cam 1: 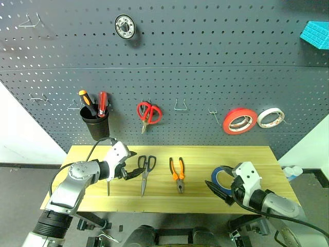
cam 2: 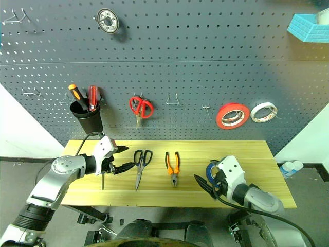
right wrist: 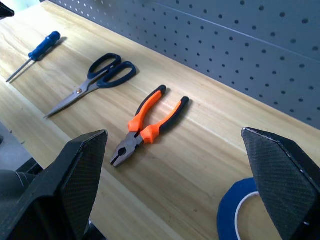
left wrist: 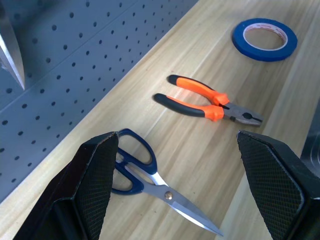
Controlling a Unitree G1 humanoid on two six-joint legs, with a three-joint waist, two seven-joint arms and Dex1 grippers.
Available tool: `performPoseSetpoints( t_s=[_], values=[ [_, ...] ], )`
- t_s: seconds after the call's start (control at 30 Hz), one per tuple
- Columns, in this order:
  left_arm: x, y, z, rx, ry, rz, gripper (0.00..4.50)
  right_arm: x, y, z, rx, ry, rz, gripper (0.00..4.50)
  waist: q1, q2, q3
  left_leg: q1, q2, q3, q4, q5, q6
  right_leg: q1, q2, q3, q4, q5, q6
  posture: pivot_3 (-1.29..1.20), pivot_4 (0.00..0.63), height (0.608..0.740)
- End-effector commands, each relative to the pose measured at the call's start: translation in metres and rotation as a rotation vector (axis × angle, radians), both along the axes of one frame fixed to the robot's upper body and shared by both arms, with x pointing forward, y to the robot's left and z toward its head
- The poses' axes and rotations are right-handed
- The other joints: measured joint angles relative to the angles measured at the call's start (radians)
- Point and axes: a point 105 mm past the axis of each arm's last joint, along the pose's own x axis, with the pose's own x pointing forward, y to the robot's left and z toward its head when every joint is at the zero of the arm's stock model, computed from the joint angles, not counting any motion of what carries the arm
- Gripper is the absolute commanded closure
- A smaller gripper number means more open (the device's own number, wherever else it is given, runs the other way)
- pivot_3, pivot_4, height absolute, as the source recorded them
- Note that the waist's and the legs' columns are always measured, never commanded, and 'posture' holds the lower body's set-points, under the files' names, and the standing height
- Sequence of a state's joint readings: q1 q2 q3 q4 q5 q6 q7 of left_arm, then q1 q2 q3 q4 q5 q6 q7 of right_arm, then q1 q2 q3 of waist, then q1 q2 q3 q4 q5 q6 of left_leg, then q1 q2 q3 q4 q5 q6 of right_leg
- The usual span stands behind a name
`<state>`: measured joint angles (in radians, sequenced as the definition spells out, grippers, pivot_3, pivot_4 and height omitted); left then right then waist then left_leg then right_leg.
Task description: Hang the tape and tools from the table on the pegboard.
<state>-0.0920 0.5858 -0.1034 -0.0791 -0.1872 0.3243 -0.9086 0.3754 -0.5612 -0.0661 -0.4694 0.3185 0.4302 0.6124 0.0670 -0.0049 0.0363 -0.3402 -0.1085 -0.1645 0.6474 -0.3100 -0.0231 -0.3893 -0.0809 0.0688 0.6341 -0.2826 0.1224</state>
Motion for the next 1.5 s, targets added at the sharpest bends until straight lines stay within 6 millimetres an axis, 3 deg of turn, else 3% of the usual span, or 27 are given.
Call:
performPoseSetpoints(
  t_s=[0.03,0.77,1.0,1.5],
  values=[
    [0.003,0.001,0.008,-0.006,-0.039,-0.012,0.57,0.004,-0.004,0.010,-0.005,-0.057,-0.013,0.00,0.000,0.000,0.000,0.000,0.000,0.000,0.000,0.000,0.000,0.000,0.000,0.000,0.000,0.000,0.000,0.04,0.000,0.720],
    [-0.005,-0.004,-0.001,-0.002,-0.006,-0.060,0.57,-0.001,-0.022,-0.001,-0.058,-0.075,-0.184,0.00,-0.002,0.001,0.000,0.000,0.000,0.000,0.000,0.000,0.000,0.000,0.000,0.000,0.000,0.000,0.000,0.02,0.014,0.720],
    [-0.008,-0.014,0.000,-0.007,0.001,-0.096,0.57,0.006,-0.027,-0.008,-0.077,-0.048,-0.296,0.00,-0.003,0.003,0.007,0.000,0.000,0.000,0.000,0.000,0.000,0.000,0.000,0.000,0.000,0.000,0.000,0.01,0.049,0.720],
    [0.002,-0.045,-0.001,-0.024,0.006,-0.173,0.57,0.033,-0.018,-0.031,-0.109,0.051,-0.404,0.00,-0.006,0.004,0.052,-0.001,0.000,0.000,0.000,0.000,0.000,-0.002,0.000,0.000,0.000,0.000,0.000,0.01,0.104,0.720]
  ],
)
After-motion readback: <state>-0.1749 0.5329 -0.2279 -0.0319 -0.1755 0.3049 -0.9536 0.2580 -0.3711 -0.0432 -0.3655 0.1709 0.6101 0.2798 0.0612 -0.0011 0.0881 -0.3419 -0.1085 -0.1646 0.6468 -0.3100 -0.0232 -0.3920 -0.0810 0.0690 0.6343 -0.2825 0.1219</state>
